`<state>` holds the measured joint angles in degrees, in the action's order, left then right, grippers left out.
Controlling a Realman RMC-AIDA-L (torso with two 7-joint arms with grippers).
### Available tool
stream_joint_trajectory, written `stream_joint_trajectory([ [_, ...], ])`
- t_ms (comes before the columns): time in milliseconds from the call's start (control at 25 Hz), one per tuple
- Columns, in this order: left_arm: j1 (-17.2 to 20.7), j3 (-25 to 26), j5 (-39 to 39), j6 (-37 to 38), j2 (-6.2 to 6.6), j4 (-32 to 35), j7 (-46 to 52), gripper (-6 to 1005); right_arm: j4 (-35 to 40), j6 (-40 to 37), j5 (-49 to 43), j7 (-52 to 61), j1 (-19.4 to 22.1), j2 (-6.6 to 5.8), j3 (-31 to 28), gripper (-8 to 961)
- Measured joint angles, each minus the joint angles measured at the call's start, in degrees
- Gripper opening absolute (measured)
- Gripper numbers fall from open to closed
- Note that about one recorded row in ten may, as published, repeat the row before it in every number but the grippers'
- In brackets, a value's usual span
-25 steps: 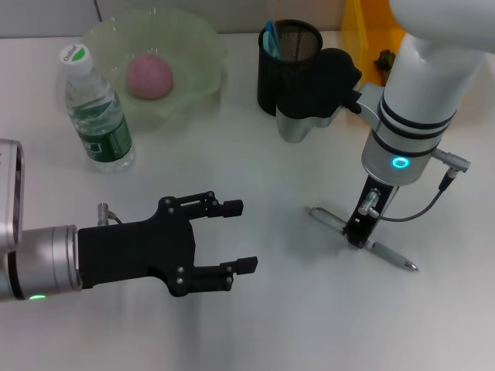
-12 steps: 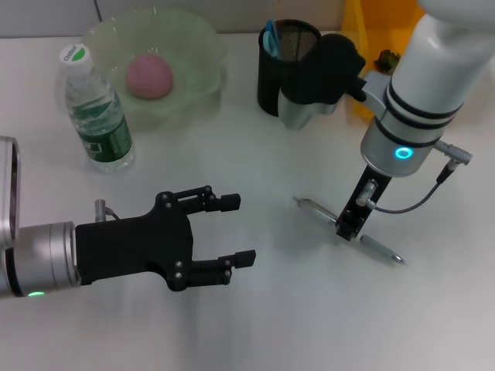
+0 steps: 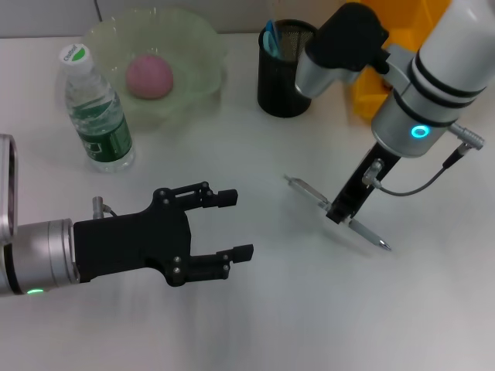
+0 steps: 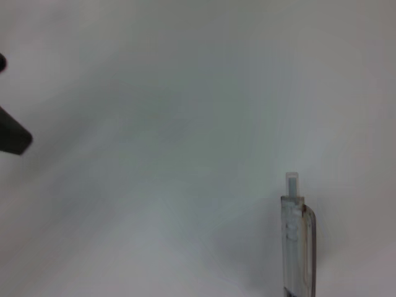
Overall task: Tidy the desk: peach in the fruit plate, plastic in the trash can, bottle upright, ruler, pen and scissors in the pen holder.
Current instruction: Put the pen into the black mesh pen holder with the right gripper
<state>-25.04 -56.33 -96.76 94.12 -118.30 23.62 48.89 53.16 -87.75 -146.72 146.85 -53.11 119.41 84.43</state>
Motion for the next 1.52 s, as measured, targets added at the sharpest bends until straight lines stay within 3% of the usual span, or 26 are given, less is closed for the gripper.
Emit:
stream_joint_trajectory([
  [480,0.49,2.97,0.0,-0.21,0.07,-0.23,-0.48,753,6.56,0.1,8.32,-16.69,8.12,-0.15,-11.29,119],
  [880,0.65,4.12,0.15,-1.0,-0.23,-0.5,-0.52,752,6.98,0.66,18.01,-30.14,14.2,-0.14,-18.32,122],
  [1120,0.79,4.5,0.6,-1.48,-0.14,-0.51,-0.54,752,4.44,0.84,26.62,-42.46,18.78,-0.14,-22.84,124],
  [1520,0.72,7.67,0.68,-1.92,-0.29,-1.36,-0.56,752,-6.49,3.3,38.42,-60.54,21.06,-0.17,-31.35,128],
])
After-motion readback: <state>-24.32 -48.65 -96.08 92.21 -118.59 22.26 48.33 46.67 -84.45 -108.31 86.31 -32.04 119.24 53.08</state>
